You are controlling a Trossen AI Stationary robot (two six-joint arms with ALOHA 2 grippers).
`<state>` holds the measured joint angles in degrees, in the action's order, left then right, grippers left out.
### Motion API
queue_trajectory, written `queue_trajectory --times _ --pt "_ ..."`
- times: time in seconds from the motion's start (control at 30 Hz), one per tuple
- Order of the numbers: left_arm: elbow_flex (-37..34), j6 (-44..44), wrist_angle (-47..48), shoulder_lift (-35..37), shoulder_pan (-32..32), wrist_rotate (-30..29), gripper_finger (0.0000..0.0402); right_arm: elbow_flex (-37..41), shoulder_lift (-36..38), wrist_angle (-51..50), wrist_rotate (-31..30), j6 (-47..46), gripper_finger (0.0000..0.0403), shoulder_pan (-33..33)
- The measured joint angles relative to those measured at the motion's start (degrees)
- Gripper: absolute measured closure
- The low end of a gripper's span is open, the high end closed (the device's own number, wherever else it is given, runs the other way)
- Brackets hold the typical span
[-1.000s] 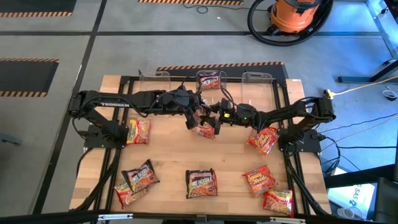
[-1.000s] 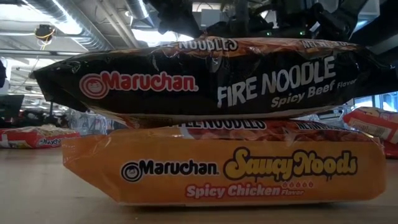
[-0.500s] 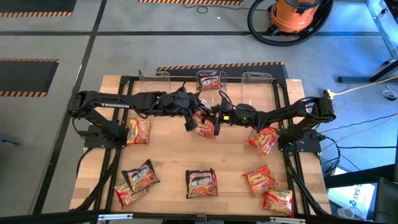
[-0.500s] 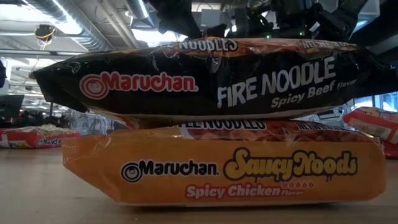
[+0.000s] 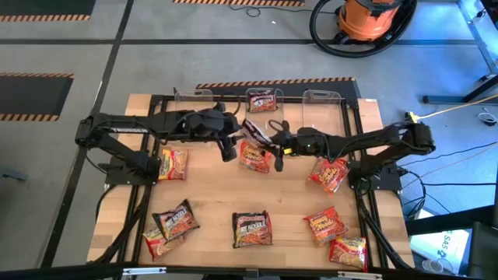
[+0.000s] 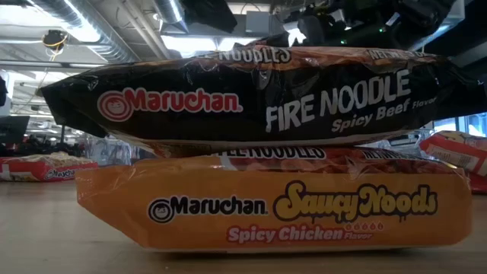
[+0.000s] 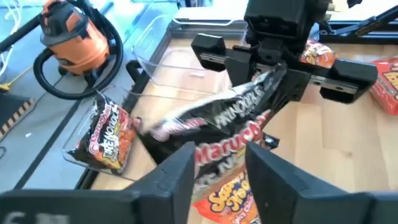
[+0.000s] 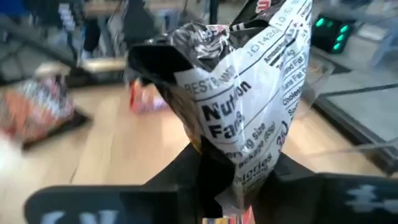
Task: Sort Maruchan noodles
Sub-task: Put the black noodle pack into the middle transparent bin
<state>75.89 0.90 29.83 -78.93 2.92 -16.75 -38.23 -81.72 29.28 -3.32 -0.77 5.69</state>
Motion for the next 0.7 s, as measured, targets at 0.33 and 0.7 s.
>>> queue_trajectory --times 0.33,0.7 --pt "12.64 -5.57 6.66 -7.24 0.36 6.51 0.0175 0.03 1.48 -5.42 5.30 2.74 0.0351 -0.02" --pt "27.44 -9.92 20.78 -20.04 3.23 14.49 0.0170 0.03 1.48 -4.98 6.54 2.70 0.0352 -0.04"
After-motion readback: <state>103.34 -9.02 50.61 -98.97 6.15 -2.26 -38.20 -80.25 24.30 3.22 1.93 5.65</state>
